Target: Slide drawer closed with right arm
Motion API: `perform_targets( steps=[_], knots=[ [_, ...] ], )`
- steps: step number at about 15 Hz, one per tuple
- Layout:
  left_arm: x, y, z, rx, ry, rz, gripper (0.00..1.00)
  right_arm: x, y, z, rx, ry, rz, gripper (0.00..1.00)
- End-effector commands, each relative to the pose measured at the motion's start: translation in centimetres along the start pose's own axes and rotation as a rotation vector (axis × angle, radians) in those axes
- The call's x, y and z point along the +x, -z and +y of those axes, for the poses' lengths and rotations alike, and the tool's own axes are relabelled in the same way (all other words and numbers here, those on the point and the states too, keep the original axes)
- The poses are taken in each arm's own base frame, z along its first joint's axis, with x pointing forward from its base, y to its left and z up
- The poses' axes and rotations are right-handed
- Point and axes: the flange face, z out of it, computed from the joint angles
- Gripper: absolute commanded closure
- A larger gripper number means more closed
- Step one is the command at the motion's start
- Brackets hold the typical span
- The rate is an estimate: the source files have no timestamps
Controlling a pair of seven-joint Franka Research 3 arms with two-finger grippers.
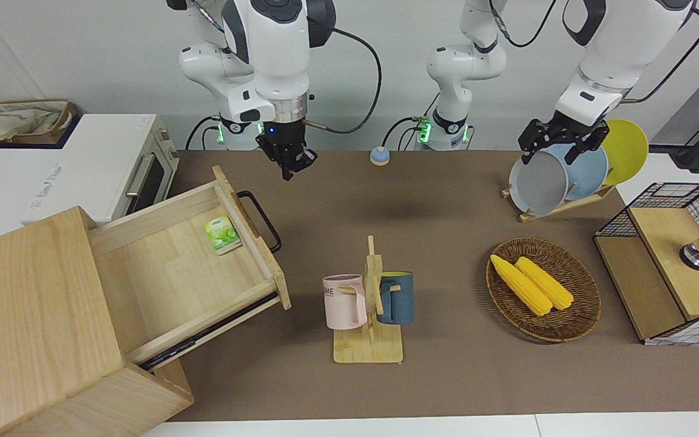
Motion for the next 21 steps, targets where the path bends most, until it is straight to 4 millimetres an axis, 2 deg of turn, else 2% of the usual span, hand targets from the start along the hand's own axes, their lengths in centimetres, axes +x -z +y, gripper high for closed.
perform_targets(
  steps=[1,5,11,13,17,21],
  knots=[
    [0.1,0.4,-0.1,0.016,-0.011,-0.005,0.01,0.6,-1.8,-0.8,0.004,-0.163,-0.012,1.000],
    [0.1,0.4,-0.1,0.016,-0.011,-0.005,0.01,0.9,-4.6,-1.8,0.042,-0.339,-0.047,1.000],
    [0.1,0.3,-0.1,0.016,-0.011,-0.007,0.01,2.3,-7.0,-2.3,0.028,-0.356,-0.045,1.000],
    [0.1,0.3,-0.1,0.016,-0.011,-0.007,0.01,3.0,-7.1,-2.3,0.046,-0.365,-0.033,1.000],
    [0.1,0.3,-0.1,0.016,-0.011,-0.007,0.01,5.0,-8.3,-1.7,0.039,-0.387,-0.038,1.000],
    [0.1,0.3,-0.1,0.016,-0.011,-0.007,0.01,6.1,-9.7,-1.3,0.015,-0.393,-0.033,1.000]
  ],
)
